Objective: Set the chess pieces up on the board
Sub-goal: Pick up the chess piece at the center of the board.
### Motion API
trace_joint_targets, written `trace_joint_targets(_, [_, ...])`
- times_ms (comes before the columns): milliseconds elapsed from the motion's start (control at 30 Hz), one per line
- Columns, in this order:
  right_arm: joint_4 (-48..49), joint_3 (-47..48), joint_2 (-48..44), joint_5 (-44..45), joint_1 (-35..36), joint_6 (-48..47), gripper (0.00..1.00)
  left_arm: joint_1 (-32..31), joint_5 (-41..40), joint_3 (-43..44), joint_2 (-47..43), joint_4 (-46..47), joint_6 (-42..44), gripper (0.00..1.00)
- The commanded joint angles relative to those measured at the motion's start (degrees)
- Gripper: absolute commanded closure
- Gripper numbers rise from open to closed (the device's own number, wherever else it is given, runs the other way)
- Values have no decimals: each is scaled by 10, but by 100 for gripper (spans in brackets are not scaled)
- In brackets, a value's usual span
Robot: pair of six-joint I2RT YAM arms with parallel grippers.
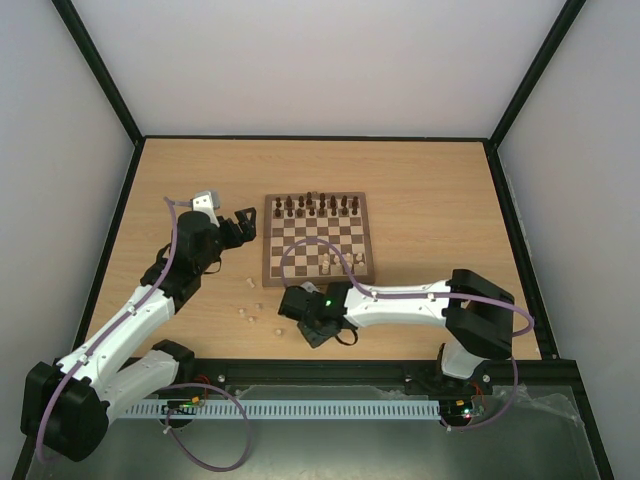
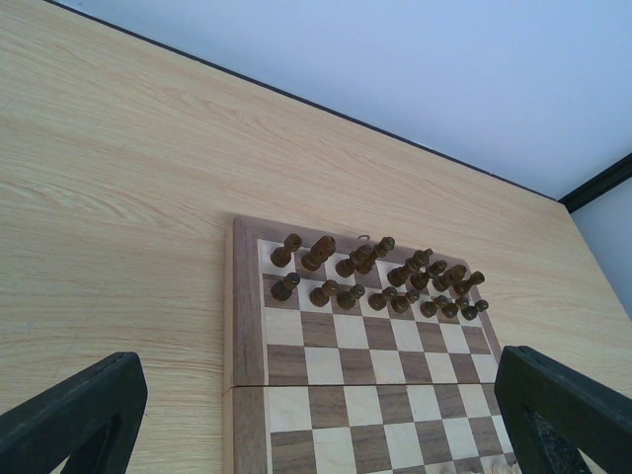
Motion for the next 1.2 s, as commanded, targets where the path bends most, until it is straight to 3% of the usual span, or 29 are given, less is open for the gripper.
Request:
trace_joint_targets(0, [-45,31,-1,46,-2,-8,91,-1,5,11,-4,0,5,0])
trace_joint_targets(167, [-63,56,-19,69,-59,-36,91,-1,3,12,-7,-3,5,0])
trace_joint_targets(400, [-53,126,-5,30,-156,-107,91,-1,1,12,-14,-4,6,0])
trace_joint_targets(567, [-47,147,15,-5,-168,-122,92,-1,1,13,-14,-5,6,0])
trace_joint_targets(933, [-15,77,-117,-89,-177,-112,91,-1,17,11,-10,2,4,0])
trace_joint_targets(1167, [57,-15,-214,-161,-238,-98,92,1,133,12,15,36,-34,0])
